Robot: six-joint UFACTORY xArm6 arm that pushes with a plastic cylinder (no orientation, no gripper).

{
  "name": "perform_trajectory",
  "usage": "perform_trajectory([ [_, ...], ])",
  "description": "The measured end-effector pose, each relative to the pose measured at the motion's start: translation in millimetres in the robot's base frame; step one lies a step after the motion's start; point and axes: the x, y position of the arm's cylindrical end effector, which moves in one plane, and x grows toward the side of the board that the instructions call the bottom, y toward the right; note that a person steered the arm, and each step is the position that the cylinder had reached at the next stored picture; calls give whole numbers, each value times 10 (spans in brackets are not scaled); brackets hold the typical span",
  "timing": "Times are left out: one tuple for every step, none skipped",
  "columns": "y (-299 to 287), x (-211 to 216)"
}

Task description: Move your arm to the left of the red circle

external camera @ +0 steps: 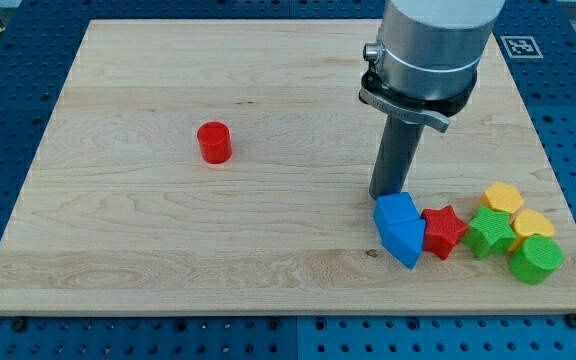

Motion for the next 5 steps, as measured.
perform_trajectory([
  [0, 160],
  [0, 172],
  [-81, 125],
  [-391, 120],
  [-850, 104],
])
